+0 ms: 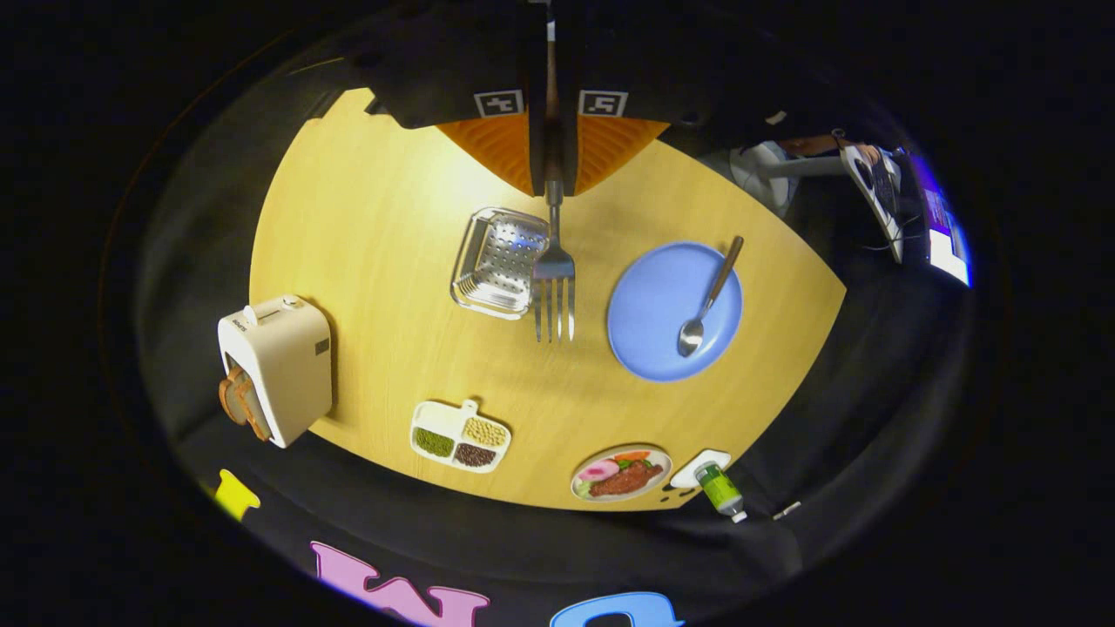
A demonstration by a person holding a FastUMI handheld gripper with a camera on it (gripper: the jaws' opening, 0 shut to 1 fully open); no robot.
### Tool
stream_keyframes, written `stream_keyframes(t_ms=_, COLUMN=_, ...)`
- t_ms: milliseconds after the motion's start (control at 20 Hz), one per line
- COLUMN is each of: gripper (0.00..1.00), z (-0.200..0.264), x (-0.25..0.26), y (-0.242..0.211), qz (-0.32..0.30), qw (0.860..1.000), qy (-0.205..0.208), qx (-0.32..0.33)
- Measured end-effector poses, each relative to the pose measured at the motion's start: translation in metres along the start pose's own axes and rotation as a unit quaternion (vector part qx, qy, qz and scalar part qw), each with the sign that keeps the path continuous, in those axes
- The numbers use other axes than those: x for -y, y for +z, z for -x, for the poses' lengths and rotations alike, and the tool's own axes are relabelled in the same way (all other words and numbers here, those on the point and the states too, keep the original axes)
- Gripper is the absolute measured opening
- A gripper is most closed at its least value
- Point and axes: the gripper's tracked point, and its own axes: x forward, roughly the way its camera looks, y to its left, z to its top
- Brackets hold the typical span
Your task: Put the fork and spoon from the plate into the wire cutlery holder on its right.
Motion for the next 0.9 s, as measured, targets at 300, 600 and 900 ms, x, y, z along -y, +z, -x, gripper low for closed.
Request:
stream_keyframes(t_ms=300, gripper=0.08, z=-0.011, x=0.035, y=-0.023, qz=0.002, qw=0.989, qy=0.008, qx=-0.150)
stream_keyframes(t_ms=600, gripper=0.09, z=-0.044, x=0.042, y=-0.017, qz=0.031, qw=0.966, qy=-0.003, qx=-0.256)
stream_keyframes(t_ms=900, gripper=0.11, z=-0.073, x=0.039, y=-0.005, qz=0.029, qw=0.953, qy=-0.012, qx=-0.303)
